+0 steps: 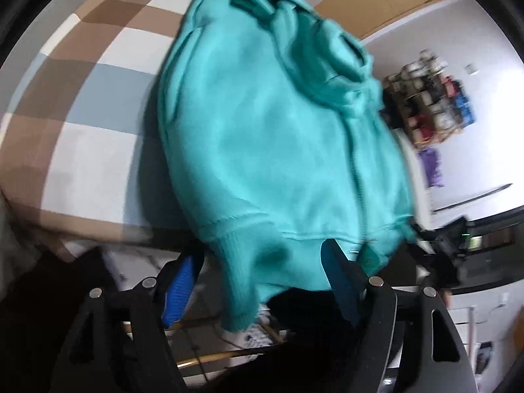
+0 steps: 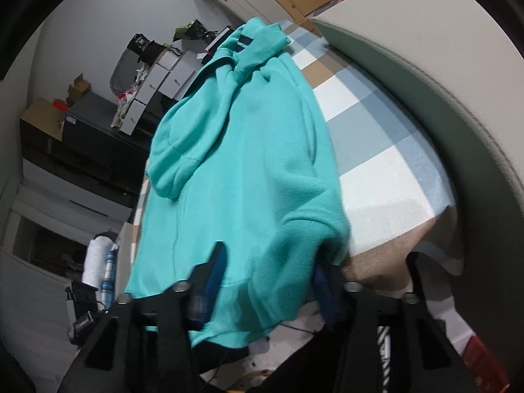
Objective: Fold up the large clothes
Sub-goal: 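Grasp the ribbed hem with the right gripper while the left gripper holds it, then lift the hem with both grippers and fold it over toward the hood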
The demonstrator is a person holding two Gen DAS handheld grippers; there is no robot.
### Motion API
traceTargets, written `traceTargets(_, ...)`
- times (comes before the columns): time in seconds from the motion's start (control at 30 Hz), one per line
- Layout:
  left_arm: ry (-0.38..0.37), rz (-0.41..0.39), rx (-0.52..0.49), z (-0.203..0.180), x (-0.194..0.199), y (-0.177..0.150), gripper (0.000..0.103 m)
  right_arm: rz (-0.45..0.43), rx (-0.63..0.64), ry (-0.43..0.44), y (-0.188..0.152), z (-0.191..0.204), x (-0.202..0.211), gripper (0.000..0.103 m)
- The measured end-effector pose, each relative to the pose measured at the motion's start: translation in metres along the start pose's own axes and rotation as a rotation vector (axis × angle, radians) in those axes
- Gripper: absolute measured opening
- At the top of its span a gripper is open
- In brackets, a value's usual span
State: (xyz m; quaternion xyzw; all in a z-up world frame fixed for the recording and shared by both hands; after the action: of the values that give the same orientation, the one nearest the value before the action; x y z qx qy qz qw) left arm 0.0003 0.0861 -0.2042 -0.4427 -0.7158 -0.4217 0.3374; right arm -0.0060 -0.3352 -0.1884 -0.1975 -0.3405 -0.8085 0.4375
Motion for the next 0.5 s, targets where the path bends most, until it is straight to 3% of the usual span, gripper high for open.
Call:
traceTargets(0.13,0.000,-0.024,0.030,0.002,-0.004,0.007,0.069,-0.019,-0.007,-0.008,-0.002,-0.006,0.002,0.017)
traceTargets(0.17,0.000,-0.013,0.030,0.002,-0.006,0.007,0.059,-0.021,0.004,-0.018,-0.003,-0.006,0.003,0.013)
traceTargets(0.2,0.001,-0.012,0.028,0.002,-0.007,0.007,0.035,-0.023,0.017,-0.024,-0.003,-0.005,0.003,0.013)
traceTargets(0.23,0.024,-0.016,0.020,0.003,-0.009,0.005,0.027,-0.031,0.024,-0.030,-0.004,-0.005,0.005,0.011)
traceTargets(0.37,0.028,-0.021,0.012,0.012,-0.004,-0.003,0.009,-0.055,0.076,-0.049,-0.006,0.000,0.014,0.009)
traceTargets(0.5,0.015,-0.015,-0.002,0.018,0.009,-0.016,0.006,-0.083,0.082,-0.057,-0.019,-0.003,0.026,0.009)
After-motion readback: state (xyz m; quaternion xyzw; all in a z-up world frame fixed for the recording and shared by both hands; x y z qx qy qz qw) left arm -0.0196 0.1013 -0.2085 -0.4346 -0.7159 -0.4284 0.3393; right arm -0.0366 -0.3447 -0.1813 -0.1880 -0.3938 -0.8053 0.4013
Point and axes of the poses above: each gripper's, at about its wrist camera, not at the fingertips, and x roughly against the way its jaws point, z to its left, y to its top, the point moved 1 cm from there along -x, roughly the way its jaws point, and after that the axes turned 6 degrees about y, right-handed, at the moved point
